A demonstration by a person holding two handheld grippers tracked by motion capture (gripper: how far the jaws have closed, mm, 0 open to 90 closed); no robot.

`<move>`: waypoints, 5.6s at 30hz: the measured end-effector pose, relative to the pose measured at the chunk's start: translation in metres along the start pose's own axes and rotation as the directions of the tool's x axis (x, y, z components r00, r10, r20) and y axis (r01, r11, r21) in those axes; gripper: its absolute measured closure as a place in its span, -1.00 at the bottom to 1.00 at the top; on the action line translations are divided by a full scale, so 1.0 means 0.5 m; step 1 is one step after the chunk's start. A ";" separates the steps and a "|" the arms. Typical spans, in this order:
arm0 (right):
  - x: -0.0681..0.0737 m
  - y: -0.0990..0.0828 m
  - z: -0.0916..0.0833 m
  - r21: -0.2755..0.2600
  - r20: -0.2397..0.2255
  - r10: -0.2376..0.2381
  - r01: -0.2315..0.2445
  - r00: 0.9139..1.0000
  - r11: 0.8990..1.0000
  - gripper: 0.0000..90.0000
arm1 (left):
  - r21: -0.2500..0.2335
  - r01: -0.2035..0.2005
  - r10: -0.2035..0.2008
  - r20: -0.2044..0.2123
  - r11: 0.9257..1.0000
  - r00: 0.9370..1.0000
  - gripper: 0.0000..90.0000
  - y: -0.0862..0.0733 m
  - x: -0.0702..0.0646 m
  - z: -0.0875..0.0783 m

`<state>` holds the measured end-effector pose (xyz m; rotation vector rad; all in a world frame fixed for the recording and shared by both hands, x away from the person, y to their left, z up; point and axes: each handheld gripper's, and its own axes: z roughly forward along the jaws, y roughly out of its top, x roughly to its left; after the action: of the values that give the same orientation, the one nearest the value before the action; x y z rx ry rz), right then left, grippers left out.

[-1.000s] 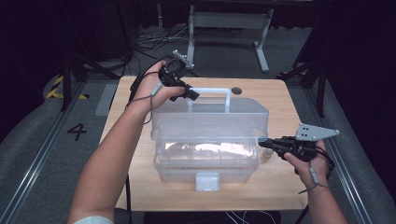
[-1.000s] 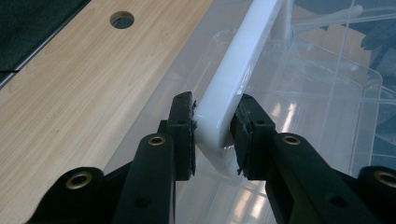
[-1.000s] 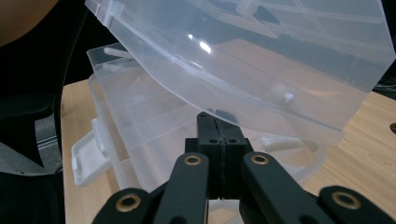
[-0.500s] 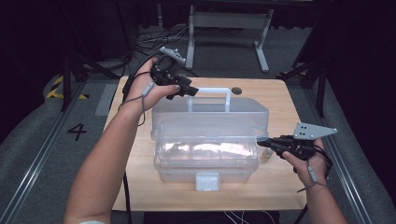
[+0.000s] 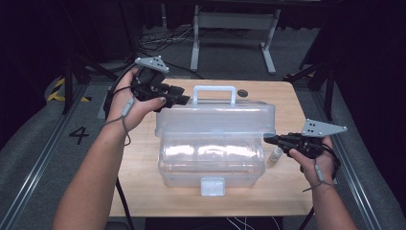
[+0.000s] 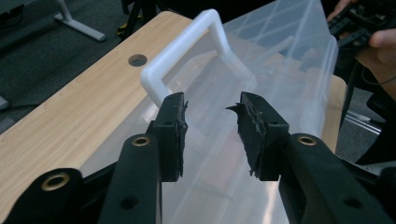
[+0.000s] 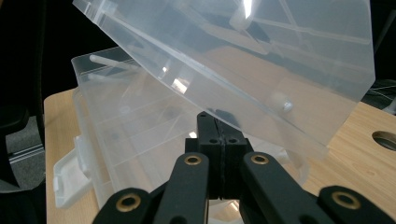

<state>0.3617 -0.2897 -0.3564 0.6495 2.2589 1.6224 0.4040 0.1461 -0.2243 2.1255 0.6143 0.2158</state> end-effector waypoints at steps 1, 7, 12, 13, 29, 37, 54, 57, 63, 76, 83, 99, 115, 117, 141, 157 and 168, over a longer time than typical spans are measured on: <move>0.000 0.002 0.001 -0.001 0.002 0.005 -0.005 1.000 1.000 1.00 | -0.004 0.001 -0.001 0.004 1.000 1.000 0.44 -0.004 -0.004 -0.005; -0.005 0.008 0.003 -0.008 0.011 0.020 -0.020 1.000 1.000 1.00 | -0.036 -0.007 0.006 -0.016 0.999 1.000 0.52 -0.029 -0.023 -0.030; -0.005 0.014 0.006 -0.009 0.024 0.025 -0.025 0.999 1.000 1.00 | -0.072 -0.005 0.006 0.009 0.997 1.000 0.68 -0.051 -0.036 -0.060; -0.006 0.015 0.006 -0.009 0.027 0.025 -0.025 0.999 1.000 1.00 | -0.077 -0.006 0.007 0.010 0.997 1.000 0.69 -0.055 -0.041 -0.064; -0.011 0.031 0.012 -0.037 0.067 0.054 -0.052 0.996 0.998 1.00 | -0.077 0.033 -0.030 0.040 0.996 0.999 0.99 -0.170 -0.080 -0.073; -0.013 0.034 0.014 -0.052 0.078 0.059 -0.055 0.995 0.997 1.00 | -0.067 0.077 -0.079 -0.037 0.995 0.996 0.99 -0.213 -0.065 -0.032; -0.013 0.033 0.016 -0.056 0.075 0.054 -0.050 0.996 0.997 1.00 | -0.164 0.131 -0.154 -0.140 0.978 0.978 0.99 -0.235 -0.032 0.006; -0.013 0.033 0.017 -0.058 0.072 0.055 -0.050 0.996 0.997 1.00 | -0.173 0.127 -0.152 -0.142 0.977 0.978 0.99 -0.234 -0.030 0.010; -0.012 0.035 0.019 -0.062 0.077 0.056 -0.051 0.995 0.997 1.00 | -0.180 0.126 -0.155 -0.162 0.976 0.974 0.99 -0.232 -0.025 0.022; -0.012 0.034 0.016 -0.055 0.096 0.056 -0.051 0.994 0.997 1.00 | -0.227 0.132 -0.172 -0.167 0.965 0.971 0.99 -0.225 -0.012 0.033; -0.003 0.035 -0.001 -0.029 0.131 0.026 -0.022 0.991 0.999 1.00 | -0.226 0.127 -0.166 -0.160 0.966 0.973 0.99 -0.218 -0.005 0.032; -0.002 0.022 -0.066 -0.007 0.205 0.041 -0.041 0.978 0.999 0.87 | -0.229 0.123 -0.159 -0.149 0.966 0.976 0.99 -0.206 0.010 0.031; -0.001 0.041 -0.029 -0.052 0.363 0.037 -0.019 0.931 0.998 0.18 | -0.248 0.140 -0.178 -0.136 0.958 0.975 0.99 -0.203 0.022 0.033; 0.000 0.044 -0.018 -0.062 0.371 0.039 -0.018 0.928 0.998 0.13 | -0.247 0.140 -0.178 -0.136 0.959 0.975 0.99 -0.203 0.024 0.035; -0.009 0.097 0.090 -0.068 0.551 -0.010 0.056 0.834 0.996 0.11 | -0.250 0.138 -0.173 -0.125 0.958 0.977 0.99 -0.203 0.026 0.035; -0.006 0.099 0.096 -0.084 0.594 -0.028 0.097 0.804 0.992 0.51 | -0.245 0.121 -0.151 -0.106 0.962 0.983 0.77 -0.209 0.007 0.016; -0.020 0.119 0.097 -0.082 0.583 -0.015 0.077 0.812 0.994 0.54 | -0.169 0.080 -0.099 -0.110 0.982 0.989 0.73 -0.236 -0.021 -0.011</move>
<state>0.4048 -0.2395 -0.3165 0.9095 1.7151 1.2704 0.3520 0.2018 -0.3149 1.9319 0.7345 0.3324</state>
